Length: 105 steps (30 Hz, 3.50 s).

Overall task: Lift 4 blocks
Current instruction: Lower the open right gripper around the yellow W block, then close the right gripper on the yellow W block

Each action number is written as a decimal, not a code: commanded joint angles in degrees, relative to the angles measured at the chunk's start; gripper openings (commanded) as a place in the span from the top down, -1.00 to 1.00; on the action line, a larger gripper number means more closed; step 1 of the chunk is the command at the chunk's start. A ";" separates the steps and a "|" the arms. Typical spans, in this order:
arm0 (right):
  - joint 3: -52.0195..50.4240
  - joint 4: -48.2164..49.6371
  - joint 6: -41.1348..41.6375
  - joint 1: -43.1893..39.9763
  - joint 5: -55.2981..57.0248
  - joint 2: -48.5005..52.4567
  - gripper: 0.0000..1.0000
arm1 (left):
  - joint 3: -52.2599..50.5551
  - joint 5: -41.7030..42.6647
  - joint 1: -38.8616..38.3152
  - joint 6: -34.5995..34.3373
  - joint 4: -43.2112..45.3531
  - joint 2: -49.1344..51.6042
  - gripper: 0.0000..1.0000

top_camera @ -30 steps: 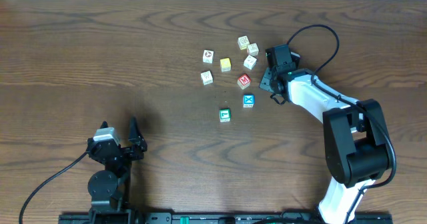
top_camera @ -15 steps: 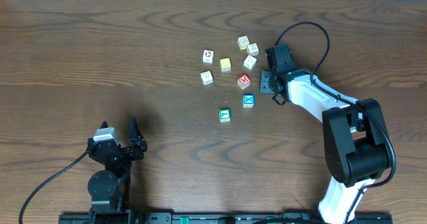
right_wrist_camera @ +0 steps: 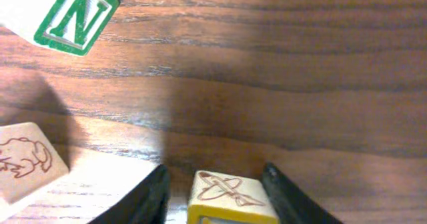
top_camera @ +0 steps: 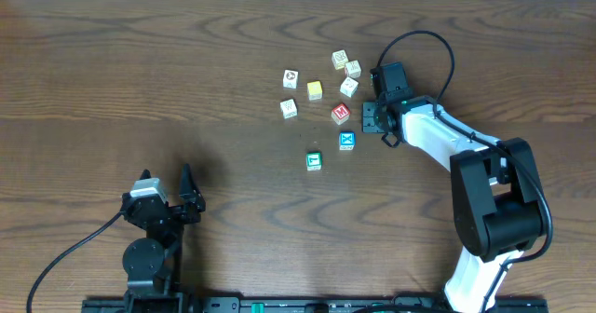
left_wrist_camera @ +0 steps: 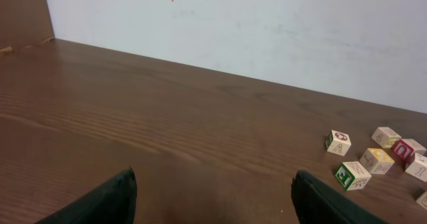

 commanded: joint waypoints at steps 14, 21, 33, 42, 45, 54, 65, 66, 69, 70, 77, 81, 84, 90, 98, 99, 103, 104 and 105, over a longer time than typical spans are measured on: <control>0.39 -2.10 -7.28 0.81 -1.70 -2.49 0.31 | -0.94 -0.52 -0.17 -0.09 -2.51 -0.33 -0.49; 0.39 -2.49 -7.23 0.81 -1.70 -2.49 -0.29 | -0.94 -0.52 -0.17 -0.09 -2.51 -0.33 -0.49; 0.39 -5.35 -6.73 0.81 -1.73 -3.85 -0.10 | -0.94 -0.52 -0.17 -0.09 -2.51 -0.33 -0.50; 0.39 -7.10 -5.68 0.81 -1.73 -6.25 0.14 | -0.94 -0.52 -0.17 -0.09 -2.51 -0.33 -0.50; 0.39 -8.00 -4.50 0.81 -1.73 -6.25 0.11 | -0.94 -0.52 -0.17 -0.09 -2.51 -0.33 -0.49; 0.39 -8.13 -3.98 0.81 -1.73 -6.25 0.16 | -0.94 -0.52 -0.17 -0.09 -2.49 -0.33 -0.50; 0.37 -8.33 -3.74 0.81 -1.73 -6.23 0.12 | -0.94 -0.52 -0.17 -0.09 -2.51 -0.33 -0.50; 0.37 -8.33 -3.74 0.81 -1.73 -6.23 0.12 | -0.94 -0.52 -0.17 -0.09 -2.51 -0.33 -0.50; 0.37 -8.31 -3.74 0.81 -1.73 -6.23 0.19 | -0.94 -0.52 -0.17 -0.09 -2.49 -0.33 -0.49; 0.37 -8.33 -3.74 0.81 -1.73 -6.23 0.19 | -0.94 -0.52 -0.17 -0.09 -2.51 -0.33 -0.50; 0.37 -8.17 -3.28 0.81 -1.70 -6.23 0.20 | -0.94 -0.52 -0.17 -0.09 -2.49 -0.33 -0.50; 0.37 -8.04 -3.10 0.81 -1.73 -6.23 0.21 | -0.94 -0.52 -0.17 -0.09 -2.51 -0.33 -0.49; 0.37 -8.09 -3.08 0.81 -1.73 -6.21 0.14 | -0.94 -0.52 -0.17 -0.09 -2.51 -0.33 -0.50; 0.37 -7.89 -2.67 0.85 -1.73 -6.21 0.24 | -0.94 -0.52 -0.17 -0.09 -2.51 -0.33 -0.49; 0.35 -7.96 -2.69 1.03 -1.73 -6.21 0.40 | -0.94 -0.52 -0.17 -0.09 -2.51 -0.33 -0.50; 0.35 -7.96 -2.67 1.07 -1.75 -6.21 0.42 | -0.94 -0.52 -0.17 -0.09 -2.51 -0.33 -0.50; 0.35 -7.96 -2.64 1.64 -1.75 -6.19 0.49 | -0.94 -0.52 -0.17 -0.09 -2.51 -0.33 -0.50; 0.35 -7.91 -2.67 1.79 -1.73 -6.19 0.49 | -0.94 -0.52 -0.17 -0.09 -2.51 -0.33 -0.50; 0.35 -7.82 -2.62 1.92 -1.75 -6.19 0.49 | -0.94 -0.52 -0.17 -0.09 -2.51 -0.33 -0.50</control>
